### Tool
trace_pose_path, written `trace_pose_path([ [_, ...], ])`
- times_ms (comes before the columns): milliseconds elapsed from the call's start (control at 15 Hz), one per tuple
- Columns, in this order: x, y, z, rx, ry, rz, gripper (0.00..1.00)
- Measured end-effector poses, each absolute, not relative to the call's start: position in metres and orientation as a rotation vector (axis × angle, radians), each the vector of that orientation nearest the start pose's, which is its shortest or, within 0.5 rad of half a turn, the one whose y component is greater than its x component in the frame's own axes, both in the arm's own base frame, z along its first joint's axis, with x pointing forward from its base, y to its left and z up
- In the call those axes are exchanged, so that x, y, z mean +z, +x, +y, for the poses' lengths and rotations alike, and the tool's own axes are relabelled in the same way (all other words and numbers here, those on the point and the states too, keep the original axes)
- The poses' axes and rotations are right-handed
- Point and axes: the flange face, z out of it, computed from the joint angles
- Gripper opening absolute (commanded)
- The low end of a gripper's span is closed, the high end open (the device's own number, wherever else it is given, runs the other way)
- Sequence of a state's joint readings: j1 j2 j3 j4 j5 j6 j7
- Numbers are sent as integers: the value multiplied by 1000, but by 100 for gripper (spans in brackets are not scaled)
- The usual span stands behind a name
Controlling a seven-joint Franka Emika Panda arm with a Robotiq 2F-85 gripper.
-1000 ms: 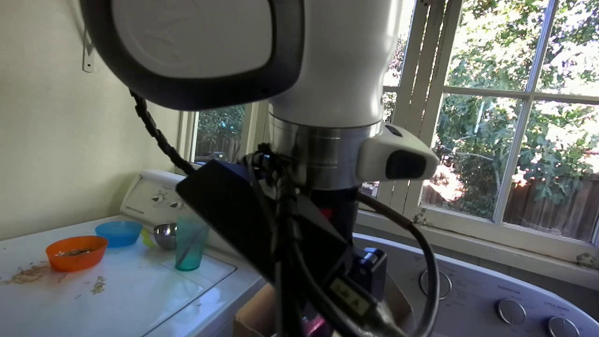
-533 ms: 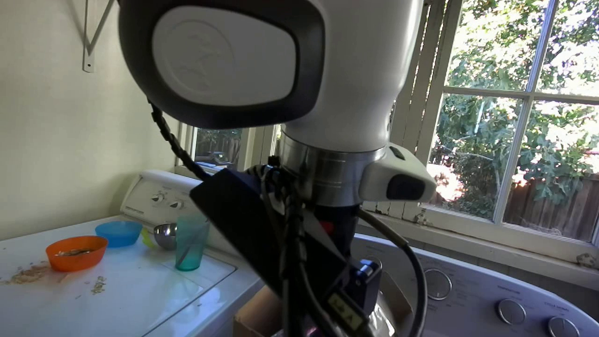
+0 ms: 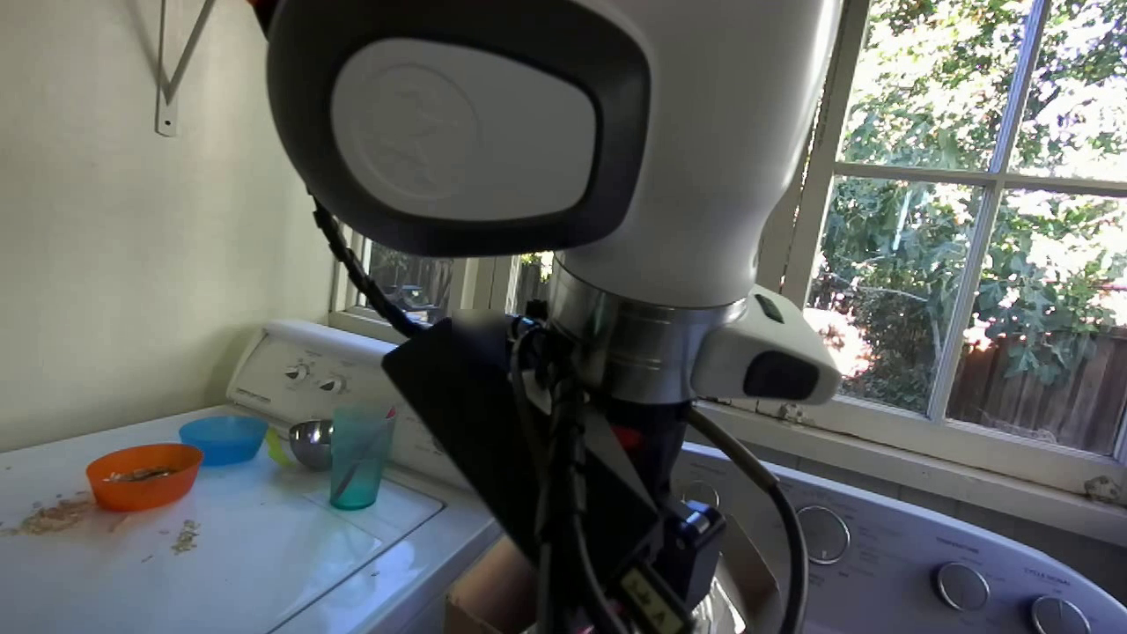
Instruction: Remove the packet from the box
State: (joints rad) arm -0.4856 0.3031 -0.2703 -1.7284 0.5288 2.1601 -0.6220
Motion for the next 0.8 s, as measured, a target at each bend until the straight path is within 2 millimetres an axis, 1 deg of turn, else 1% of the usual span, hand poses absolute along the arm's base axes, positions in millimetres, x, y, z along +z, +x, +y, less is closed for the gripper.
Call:
trace_pose_path([
  [67, 428, 502, -426, -520, -2839, 561, 82],
  [133, 429, 504, -428, -522, -2838, 570, 83],
  [200, 428, 506, -429, -522, -2838, 573, 77],
  [267, 427, 508, -429, -520, -2838, 573, 81],
  [467, 418, 517, -425, -495, -2832, 563, 84],
  [600, 412, 522, -423, -478, -2832, 556, 83],
  [667, 412, 523, -423, -477, -2834, 554, 61],
  [800, 412, 525, -422, -478, -2835, 553, 53],
])
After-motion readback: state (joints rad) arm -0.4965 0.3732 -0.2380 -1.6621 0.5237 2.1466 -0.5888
